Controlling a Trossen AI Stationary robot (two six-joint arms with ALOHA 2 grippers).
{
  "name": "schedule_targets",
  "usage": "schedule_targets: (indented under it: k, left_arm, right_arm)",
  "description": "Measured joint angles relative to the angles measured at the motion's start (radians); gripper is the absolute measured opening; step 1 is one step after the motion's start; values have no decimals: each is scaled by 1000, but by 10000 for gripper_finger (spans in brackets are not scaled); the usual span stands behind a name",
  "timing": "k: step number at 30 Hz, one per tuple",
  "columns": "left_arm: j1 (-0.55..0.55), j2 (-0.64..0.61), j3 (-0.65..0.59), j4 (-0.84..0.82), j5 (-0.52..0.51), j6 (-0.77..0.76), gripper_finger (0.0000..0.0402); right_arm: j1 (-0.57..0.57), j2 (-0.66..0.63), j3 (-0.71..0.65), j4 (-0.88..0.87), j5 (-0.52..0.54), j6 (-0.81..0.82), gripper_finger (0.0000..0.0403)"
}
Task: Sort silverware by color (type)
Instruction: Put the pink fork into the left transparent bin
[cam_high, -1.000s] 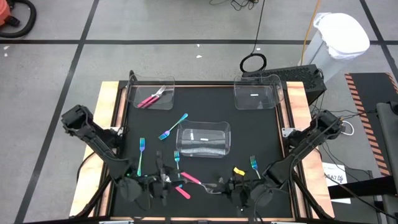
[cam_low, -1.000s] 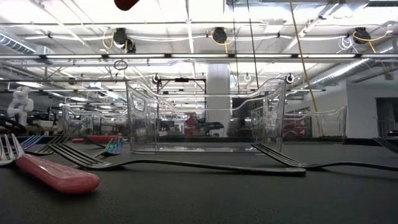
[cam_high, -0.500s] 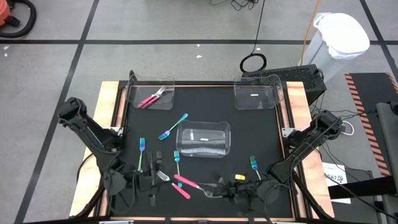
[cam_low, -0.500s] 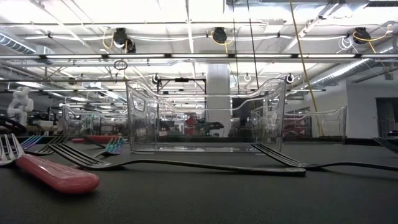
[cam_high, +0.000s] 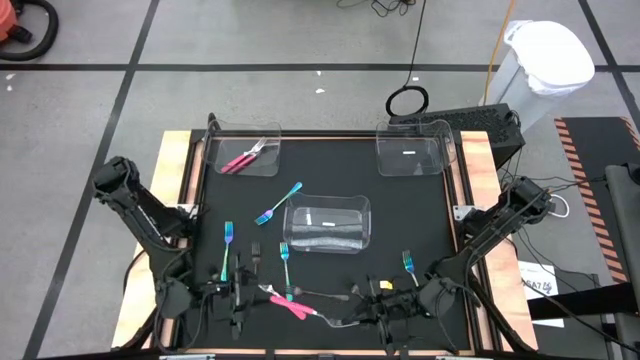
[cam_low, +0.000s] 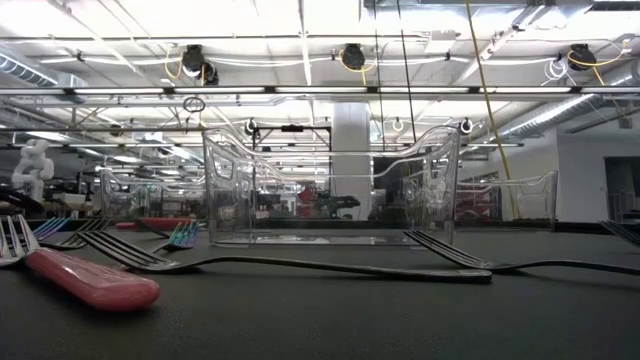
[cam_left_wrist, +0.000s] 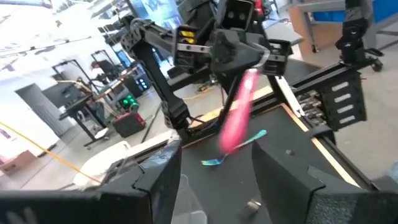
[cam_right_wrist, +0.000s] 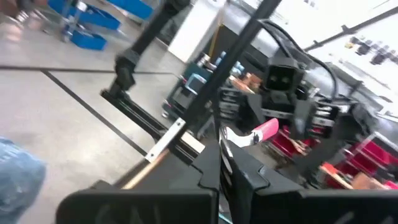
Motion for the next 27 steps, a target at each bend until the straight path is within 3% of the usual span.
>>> schedule_targets:
  k: [6, 15, 27]
  left_arm:
    - [30, 0, 0, 16, 105, 9, 198]
    - [34, 1, 0, 15, 118, 9, 189]
    - [34, 1, 0, -9, 130, 10, 50]
  right_arm:
    - [-16, 0, 0, 6, -33, 26, 5]
    - [-26, 0, 0, 5, -34, 34, 5]
    - [-26, 0, 1, 7, -35, 32, 6]
